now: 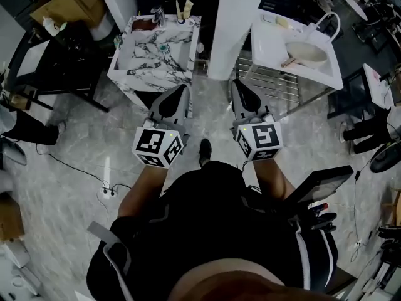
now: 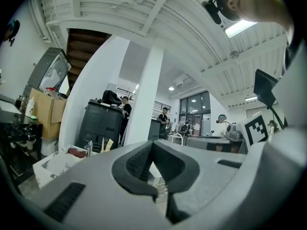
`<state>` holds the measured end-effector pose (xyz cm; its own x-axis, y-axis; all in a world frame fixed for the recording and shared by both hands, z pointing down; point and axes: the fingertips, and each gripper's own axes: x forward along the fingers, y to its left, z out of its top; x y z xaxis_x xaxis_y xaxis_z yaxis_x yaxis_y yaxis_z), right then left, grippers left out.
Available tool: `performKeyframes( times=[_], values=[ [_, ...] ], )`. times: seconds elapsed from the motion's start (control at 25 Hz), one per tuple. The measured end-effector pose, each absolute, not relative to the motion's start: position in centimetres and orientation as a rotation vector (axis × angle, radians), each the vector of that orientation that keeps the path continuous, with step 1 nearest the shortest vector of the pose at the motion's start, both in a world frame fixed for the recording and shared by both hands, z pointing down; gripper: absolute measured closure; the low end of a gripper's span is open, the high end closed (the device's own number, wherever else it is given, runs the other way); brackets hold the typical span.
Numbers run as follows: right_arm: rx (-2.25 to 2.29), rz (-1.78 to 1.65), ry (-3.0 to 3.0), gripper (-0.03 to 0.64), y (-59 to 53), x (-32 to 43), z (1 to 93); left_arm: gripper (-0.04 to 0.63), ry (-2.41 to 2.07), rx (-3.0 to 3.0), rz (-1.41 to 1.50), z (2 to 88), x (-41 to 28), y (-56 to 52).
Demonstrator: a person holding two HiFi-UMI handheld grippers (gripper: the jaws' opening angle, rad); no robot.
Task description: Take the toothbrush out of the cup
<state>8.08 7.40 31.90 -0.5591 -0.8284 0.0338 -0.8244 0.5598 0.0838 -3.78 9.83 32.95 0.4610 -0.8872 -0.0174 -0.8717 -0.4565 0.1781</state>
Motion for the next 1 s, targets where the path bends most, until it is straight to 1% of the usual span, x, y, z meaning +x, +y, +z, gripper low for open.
performKeyframes(
  times=[0.28,0.68,1.0],
  values=[
    [1.435,-0.058,-2.763,0.597,1.7,8.0,31.4,0.595,-1.578,2.519,-0.139,33.2,-4.3,4.0],
    [1.508,-0.044,-2.827,0.597,-5.8,10.2,30.5,0.595,-1.677,2.466,-0.036,33.0,-4.1,-2.8],
    [1.512,0.035,-2.799,0.597,-11.1,11.5,32.2,0.595,-1.712,2.478,0.042,33.4,-3.3,-7.8]
  ],
)
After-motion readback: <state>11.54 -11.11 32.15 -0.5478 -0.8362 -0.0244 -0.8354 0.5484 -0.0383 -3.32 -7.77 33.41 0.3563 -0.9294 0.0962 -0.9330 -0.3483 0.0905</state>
